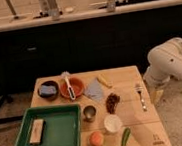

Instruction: Wipe tray with brush

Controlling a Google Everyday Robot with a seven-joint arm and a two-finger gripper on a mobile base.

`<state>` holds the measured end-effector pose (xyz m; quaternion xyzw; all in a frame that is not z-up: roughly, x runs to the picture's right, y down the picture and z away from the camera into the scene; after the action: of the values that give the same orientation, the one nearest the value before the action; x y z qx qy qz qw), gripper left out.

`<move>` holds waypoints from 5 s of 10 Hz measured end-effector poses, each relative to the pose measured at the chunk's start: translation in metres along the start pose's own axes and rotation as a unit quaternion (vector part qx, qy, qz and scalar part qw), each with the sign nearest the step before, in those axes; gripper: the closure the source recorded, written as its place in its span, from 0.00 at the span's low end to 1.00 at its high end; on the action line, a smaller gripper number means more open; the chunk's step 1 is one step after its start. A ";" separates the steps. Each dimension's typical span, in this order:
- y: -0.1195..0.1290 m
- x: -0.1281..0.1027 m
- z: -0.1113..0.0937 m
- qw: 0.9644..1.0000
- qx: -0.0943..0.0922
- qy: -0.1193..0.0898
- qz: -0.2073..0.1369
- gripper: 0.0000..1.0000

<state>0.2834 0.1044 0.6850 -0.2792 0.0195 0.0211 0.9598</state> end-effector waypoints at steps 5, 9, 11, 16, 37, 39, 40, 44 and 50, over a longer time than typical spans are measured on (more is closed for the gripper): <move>0.000 0.000 0.000 1.000 0.000 0.000 0.000 0.20; 0.000 0.000 0.000 1.000 0.000 0.000 0.000 0.20; 0.000 0.000 0.000 1.000 0.000 0.000 0.000 0.20; 0.000 0.000 0.000 1.000 0.000 0.000 0.000 0.20; -0.018 -0.073 0.006 0.981 0.006 -0.041 0.190 0.20; -0.033 -0.097 0.013 0.981 0.006 -0.037 0.191 0.20; -0.037 -0.104 0.016 0.981 0.004 -0.036 0.191 0.20; -0.038 -0.104 0.016 0.981 0.005 -0.035 0.192 0.20; -0.041 -0.114 0.025 0.971 0.004 -0.031 0.236 0.20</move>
<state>0.1719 0.0802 0.7331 -0.2623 0.0550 0.2555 0.9289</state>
